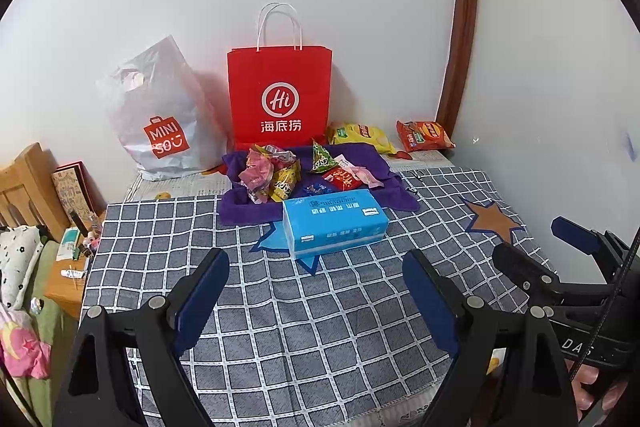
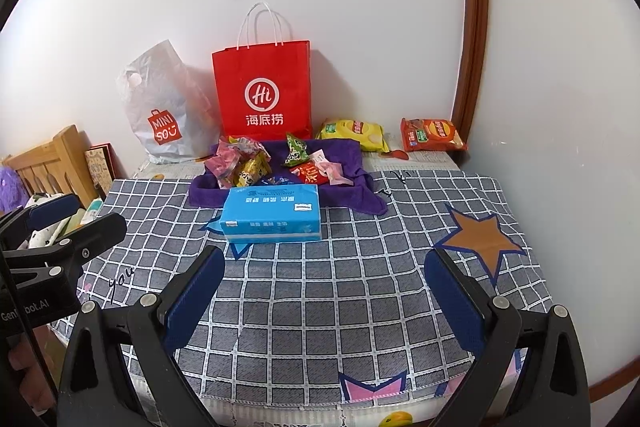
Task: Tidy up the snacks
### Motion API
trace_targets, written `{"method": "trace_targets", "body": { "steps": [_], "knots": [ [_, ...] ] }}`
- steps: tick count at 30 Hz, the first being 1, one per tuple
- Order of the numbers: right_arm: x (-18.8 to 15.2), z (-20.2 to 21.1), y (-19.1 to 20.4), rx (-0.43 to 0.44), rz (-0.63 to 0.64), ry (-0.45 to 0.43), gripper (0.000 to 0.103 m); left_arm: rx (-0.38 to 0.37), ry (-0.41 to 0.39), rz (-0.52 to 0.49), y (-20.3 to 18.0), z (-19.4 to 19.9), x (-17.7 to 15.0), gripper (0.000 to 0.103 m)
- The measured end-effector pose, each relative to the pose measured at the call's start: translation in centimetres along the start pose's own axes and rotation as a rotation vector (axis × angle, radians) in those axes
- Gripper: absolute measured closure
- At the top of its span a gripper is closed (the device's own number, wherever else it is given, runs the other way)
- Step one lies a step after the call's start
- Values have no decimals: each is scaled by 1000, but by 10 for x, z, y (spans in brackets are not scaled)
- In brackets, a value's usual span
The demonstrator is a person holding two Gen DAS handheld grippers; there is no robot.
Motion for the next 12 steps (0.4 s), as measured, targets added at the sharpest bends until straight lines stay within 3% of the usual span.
{"method": "trace_targets", "body": {
  "steps": [12],
  "knots": [
    [3, -4, 2, 11, 10, -9, 4, 2, 13, -7, 3, -10, 0, 15]
  ]
}}
Point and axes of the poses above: each gripper's, at about its wrist camera, not at the fingertips, and z roughly against the way its jaws point, y to its left, x to its top, the point moved 9 cm from there along -z, roughly the way its jaws point, and after that the axes turned 1 degree about -x, right-handed, at the moved point
